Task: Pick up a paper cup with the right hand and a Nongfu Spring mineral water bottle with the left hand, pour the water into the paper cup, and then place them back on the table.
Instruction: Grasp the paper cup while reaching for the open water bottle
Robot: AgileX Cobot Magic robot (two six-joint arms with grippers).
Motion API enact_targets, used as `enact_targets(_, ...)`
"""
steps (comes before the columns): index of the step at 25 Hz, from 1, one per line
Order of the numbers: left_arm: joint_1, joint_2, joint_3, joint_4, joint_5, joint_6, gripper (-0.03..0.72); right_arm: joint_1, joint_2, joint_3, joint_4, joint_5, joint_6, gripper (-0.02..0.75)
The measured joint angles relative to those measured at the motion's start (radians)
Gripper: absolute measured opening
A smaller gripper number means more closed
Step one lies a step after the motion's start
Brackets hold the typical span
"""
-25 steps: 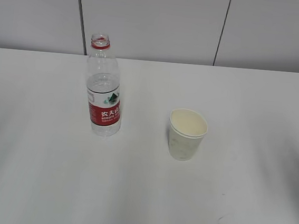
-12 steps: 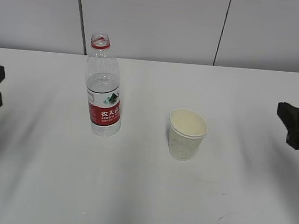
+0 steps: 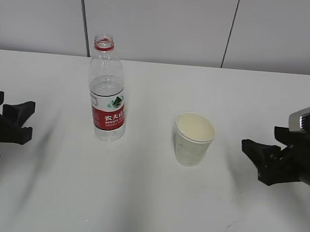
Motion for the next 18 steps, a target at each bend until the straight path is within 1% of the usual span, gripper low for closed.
enact_targets(5, -0.001, 0.069, -0.001, 0.041, -0.077, 0.000, 0.424, 0.000, 0.172, -0.008, -0.074, -0.190, 0.004, 0.587)
enact_targets(9, -0.001, 0.137, -0.005, 0.061, -0.146, -0.001, 0.426, 0.000, 0.326, -0.014, -0.129, -0.375, 0.004, 0.587)
enact_targets(13, -0.001, 0.186, -0.007, 0.091, -0.230, -0.032, 0.426, 0.000, 0.435, -0.044, -0.177, -0.406, -0.014, 0.587)
enact_targets(18, -0.001, 0.219, -0.008, 0.100, -0.257, -0.044, 0.430, 0.004, 0.495, -0.104, -0.221, -0.414, -0.020, 0.587)
